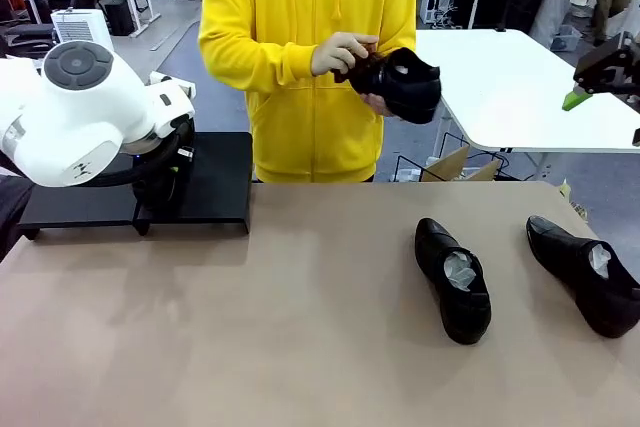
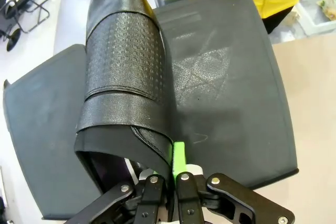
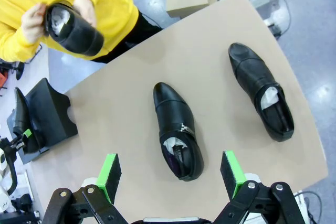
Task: Organize the shoes by placing them on the stand.
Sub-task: Place the Shoe from the middle of the table onto the Shoes Stand.
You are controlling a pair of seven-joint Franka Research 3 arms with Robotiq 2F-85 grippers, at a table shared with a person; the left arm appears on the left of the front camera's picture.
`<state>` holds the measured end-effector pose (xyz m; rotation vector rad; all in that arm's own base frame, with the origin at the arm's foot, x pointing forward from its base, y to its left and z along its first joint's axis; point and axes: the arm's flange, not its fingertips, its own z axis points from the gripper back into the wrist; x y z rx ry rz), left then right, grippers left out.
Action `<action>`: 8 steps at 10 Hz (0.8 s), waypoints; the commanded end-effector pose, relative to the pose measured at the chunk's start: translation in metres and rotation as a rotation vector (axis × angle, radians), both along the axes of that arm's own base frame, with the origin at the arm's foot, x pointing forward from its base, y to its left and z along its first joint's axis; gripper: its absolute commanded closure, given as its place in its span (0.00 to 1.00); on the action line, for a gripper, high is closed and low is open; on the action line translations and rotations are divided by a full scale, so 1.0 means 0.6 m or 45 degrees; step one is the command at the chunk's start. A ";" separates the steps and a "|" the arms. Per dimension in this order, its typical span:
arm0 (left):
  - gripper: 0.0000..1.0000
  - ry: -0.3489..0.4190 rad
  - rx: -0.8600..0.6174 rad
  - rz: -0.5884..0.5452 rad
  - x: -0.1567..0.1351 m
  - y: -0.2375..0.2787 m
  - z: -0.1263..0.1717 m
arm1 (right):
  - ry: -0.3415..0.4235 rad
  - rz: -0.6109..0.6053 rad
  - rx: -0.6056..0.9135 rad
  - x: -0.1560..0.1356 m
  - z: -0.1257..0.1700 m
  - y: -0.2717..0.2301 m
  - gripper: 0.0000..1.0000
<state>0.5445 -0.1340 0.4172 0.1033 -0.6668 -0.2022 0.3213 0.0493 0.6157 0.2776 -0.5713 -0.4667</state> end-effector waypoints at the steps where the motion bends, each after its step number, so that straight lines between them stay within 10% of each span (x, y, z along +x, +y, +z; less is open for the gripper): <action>1: 0.73 -0.009 0.028 0.023 0.004 -0.006 -0.002 | -0.011 0.010 -0.016 0.001 0.001 -0.002 0.00; 4: 0.25 -0.021 0.028 0.025 0.005 -0.004 0.001 | -0.011 0.010 -0.016 0.001 0.001 -0.002 0.00; 8: 0.25 -0.126 -0.085 0.131 -0.014 0.000 0.041 | -0.011 0.010 -0.016 0.001 0.001 -0.002 0.00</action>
